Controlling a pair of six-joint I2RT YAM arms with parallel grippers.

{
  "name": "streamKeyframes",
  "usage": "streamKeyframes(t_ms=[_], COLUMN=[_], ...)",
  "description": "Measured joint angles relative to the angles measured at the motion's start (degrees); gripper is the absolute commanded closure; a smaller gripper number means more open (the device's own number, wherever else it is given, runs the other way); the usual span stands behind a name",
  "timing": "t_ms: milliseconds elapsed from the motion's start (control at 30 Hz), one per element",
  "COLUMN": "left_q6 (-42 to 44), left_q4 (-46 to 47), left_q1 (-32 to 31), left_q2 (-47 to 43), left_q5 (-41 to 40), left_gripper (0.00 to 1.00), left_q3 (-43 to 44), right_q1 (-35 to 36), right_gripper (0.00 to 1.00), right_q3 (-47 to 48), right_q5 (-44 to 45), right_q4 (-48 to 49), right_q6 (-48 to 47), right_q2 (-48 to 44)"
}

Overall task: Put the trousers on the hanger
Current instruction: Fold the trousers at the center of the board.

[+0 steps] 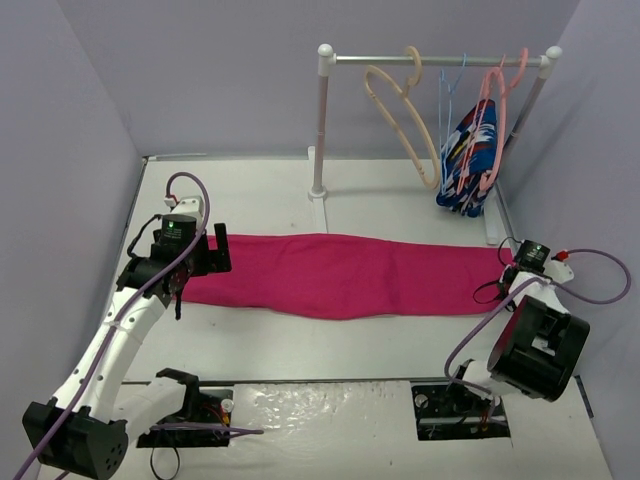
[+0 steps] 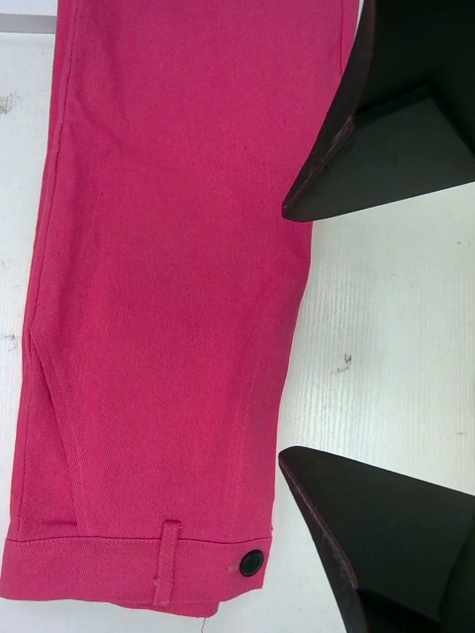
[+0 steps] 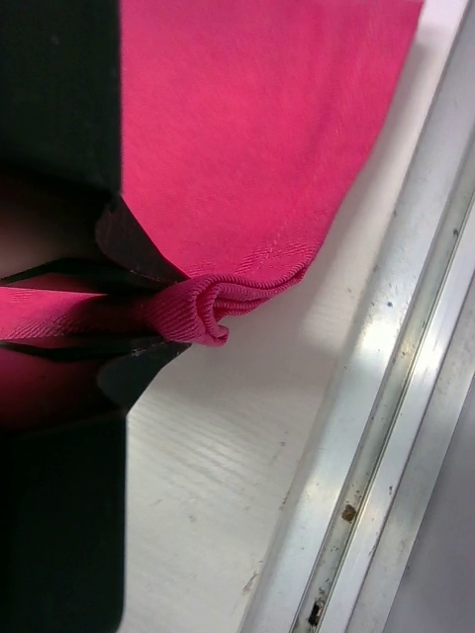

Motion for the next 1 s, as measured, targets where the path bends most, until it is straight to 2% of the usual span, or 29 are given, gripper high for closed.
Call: streamKeyframes(t_ms=[233,400,567,800,1000], left_q6=[0.0,0.0,0.0,0.0,0.0], left_q4=[0.0,0.0,0.0,0.0,0.0], left_q1=[0.1,0.3,0.3,0.3,0.3], left_q2=[0.1,0.4,0.6,0.6,0.6], left_q5=[-0.9,-1.6,-2.4,-3.0,-3.5], left_gripper=[0.03,0.03,0.03,0.03,0.03], left_q3=[0.0,0.0,-0.1,-0.1,-0.1], right_q1=[1.0,2.7,2.7,1.8,1.0], right_gripper=[1.0,1.0,1.0,1.0,1.0], right_q3=[1.6,5.0,11.3,28.5,39.7], right_q5=[-2.4,-3.5,-5.0,-5.2,-7.5], right_q4=[-4.8,-7.0,-10.3,-14.1,-17.1], right_q6=[-0.8,2.1,3.9,1.1,-2.8], right_q2=[-15.9,-21.9,-22.8,-21.5,-20.6])
